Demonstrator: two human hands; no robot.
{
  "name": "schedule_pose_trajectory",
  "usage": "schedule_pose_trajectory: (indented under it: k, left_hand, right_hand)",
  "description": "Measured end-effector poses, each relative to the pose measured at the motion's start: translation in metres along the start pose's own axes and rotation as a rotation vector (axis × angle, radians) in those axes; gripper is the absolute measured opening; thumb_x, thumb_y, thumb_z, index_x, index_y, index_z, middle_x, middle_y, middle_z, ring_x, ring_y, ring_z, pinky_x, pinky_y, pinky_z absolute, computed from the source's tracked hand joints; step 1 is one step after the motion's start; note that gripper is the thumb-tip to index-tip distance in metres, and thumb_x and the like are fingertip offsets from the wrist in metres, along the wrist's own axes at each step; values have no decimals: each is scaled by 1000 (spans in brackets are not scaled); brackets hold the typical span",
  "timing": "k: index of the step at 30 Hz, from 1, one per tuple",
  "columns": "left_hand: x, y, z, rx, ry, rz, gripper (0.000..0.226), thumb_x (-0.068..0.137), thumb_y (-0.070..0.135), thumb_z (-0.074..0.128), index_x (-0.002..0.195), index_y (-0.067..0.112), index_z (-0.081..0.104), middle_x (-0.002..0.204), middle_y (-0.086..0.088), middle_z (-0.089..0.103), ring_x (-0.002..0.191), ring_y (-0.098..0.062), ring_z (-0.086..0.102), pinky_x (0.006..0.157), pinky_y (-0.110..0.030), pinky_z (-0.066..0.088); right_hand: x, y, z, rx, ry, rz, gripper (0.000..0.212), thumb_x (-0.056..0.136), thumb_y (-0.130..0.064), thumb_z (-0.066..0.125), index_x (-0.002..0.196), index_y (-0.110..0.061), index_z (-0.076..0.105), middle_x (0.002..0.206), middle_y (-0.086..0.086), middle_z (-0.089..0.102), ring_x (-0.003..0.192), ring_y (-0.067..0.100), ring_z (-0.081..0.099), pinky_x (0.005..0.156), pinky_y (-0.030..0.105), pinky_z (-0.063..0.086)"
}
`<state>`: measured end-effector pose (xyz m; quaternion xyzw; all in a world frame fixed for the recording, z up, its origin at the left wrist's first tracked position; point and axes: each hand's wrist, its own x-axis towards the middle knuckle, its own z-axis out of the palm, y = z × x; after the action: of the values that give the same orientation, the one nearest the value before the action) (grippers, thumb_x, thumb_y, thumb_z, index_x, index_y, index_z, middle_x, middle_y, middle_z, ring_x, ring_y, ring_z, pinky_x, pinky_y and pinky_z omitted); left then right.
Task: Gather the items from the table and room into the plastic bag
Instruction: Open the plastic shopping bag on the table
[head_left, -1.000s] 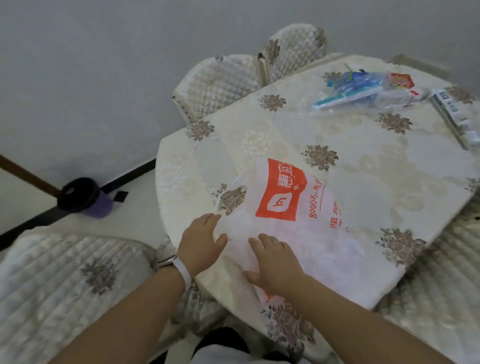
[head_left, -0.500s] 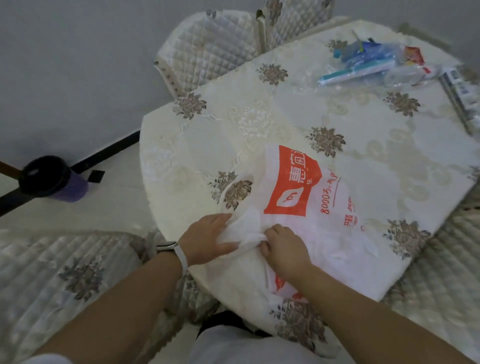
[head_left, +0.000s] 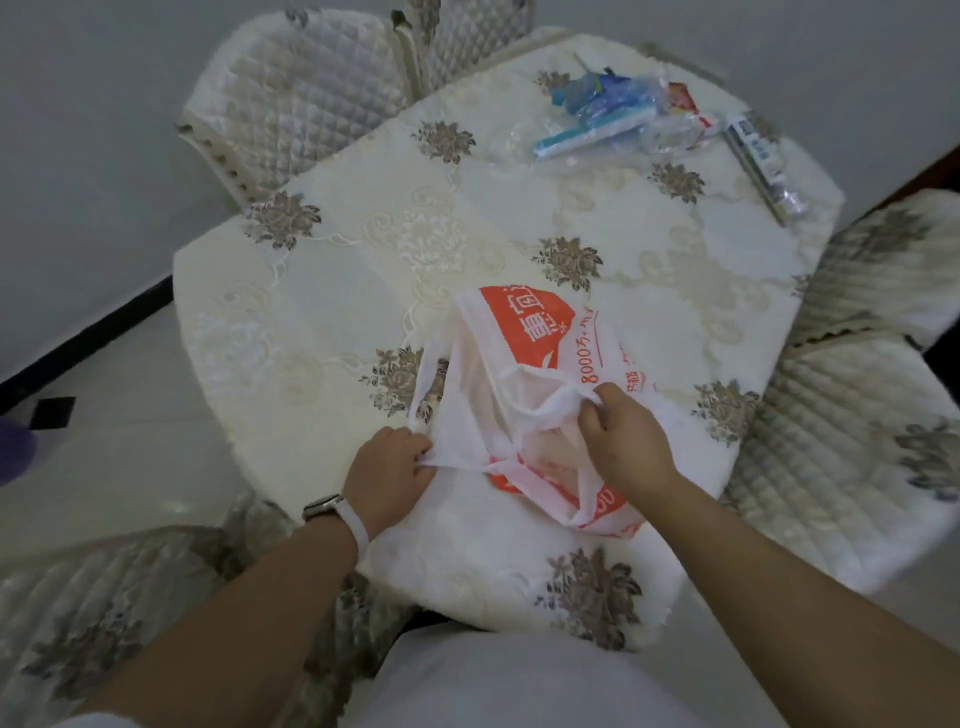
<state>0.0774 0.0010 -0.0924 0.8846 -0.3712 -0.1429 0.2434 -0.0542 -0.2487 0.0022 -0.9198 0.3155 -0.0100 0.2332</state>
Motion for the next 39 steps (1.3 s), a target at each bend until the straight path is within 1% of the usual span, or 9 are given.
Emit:
schedule_pose_trajectory:
  k: [5,8,14,19,22,25,31,37,39]
  left_hand:
    - [8,16,-19,-170,146,66,14,77,26,52,67,25,44,64,13,34,64,-19,39,59,-31,32]
    - [13,25,-35,-162,256,72,17,79,27,54,71,13,59,65,3,48,66,-20,44,61,-34,38]
    - [26,43,-76,-94,366,148,24,80,30,54,72,9,62,66,-3,53,67,-21,46,64,-28,32]
    - [30,55,-95,-33,411,169,28,77,30,49,73,7,64,67,-5,58,67,-27,52,66,-31,36]
    - [32,73,-92,22,366,157,33,75,36,50,76,7,66,70,-6,59,69,-31,56,68,-35,42]
    - [30,92,-81,170,320,182,54,69,49,61,102,7,69,94,-11,65,86,-33,60,77,-43,51]
    - [34,144,-44,358,236,364,70,71,61,64,122,13,63,130,-13,58,120,-34,52,101,-51,41]
    - [57,214,-4,305,-190,357,91,77,76,54,148,21,37,144,-1,50,134,-23,44,121,-44,17]
    - [66,228,7,321,-333,289,84,80,69,59,147,25,36,135,1,58,124,-21,52,114,-39,29]
  right_hand:
    - [-3,23,-29,98,181,179,23,100,-28,42,87,-9,49,71,3,53,65,26,51,57,36,37]
    - [-3,40,-47,163,309,247,26,98,-26,44,80,-8,46,69,4,51,64,26,49,57,36,36]
    - [6,80,-87,269,484,324,29,95,-23,46,80,2,47,72,15,53,70,33,50,60,37,29]
    - [10,111,-111,302,502,353,30,94,-23,49,80,4,48,76,21,56,71,35,53,63,41,41]
    - [8,125,-113,331,442,364,31,93,-24,50,80,4,49,75,17,57,70,32,53,61,38,40]
    - [7,131,-109,369,372,359,32,93,-25,50,80,4,48,72,11,53,67,27,48,56,35,34]
    - [3,145,-100,434,282,381,27,92,-28,50,76,-7,52,73,8,58,72,28,55,65,37,44]
    - [-6,163,-103,468,229,378,23,91,-32,48,87,-13,59,81,2,64,76,21,60,67,35,50]
    - [-12,169,-108,476,220,380,19,93,-29,48,89,-14,59,81,1,63,76,20,61,61,32,46]
